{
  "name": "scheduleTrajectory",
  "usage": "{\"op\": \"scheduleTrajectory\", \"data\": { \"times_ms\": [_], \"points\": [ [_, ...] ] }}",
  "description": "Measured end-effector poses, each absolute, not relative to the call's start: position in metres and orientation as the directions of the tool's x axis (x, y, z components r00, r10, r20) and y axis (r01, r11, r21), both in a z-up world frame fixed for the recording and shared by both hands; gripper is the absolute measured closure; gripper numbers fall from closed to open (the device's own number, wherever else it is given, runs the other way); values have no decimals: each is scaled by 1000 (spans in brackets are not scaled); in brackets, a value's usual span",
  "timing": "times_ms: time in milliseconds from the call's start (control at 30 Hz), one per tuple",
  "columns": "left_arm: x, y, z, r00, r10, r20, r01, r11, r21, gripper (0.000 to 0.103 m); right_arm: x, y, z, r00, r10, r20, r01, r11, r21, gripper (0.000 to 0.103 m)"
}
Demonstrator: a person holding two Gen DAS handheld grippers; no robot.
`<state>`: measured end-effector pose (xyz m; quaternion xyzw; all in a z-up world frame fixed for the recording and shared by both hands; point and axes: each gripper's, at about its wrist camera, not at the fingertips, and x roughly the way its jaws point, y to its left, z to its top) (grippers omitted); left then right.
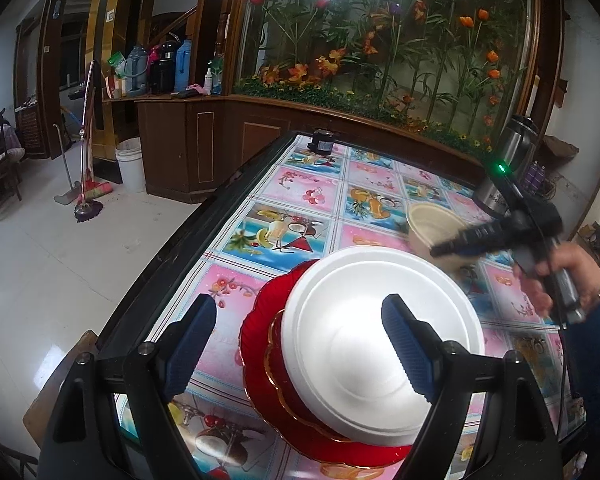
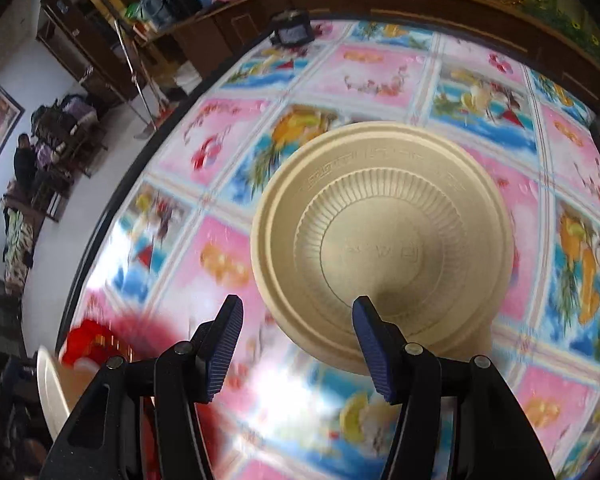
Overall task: Organize plates and bowls
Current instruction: 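Grasp the rim of the loose beige pulp bowl with the right gripper, then lift the beige bowl and carry it over the red plate stack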
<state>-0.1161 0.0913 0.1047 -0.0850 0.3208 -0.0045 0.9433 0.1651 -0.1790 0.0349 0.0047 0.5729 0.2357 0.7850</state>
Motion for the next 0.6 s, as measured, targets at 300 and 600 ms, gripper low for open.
{"op": "scheduleTrajectory", "data": {
  "times_ms": [300,600],
  "points": [
    [-151,59,130,824,-89,-559,16,991,-134,19,0,-229,45,193,431,-881,-497,818,291,41],
    [-170,-18,138,761,-264,-593,223,964,-144,19,-116,-354,83,645,396,-654,-252,918,308,41]
  ]
}}
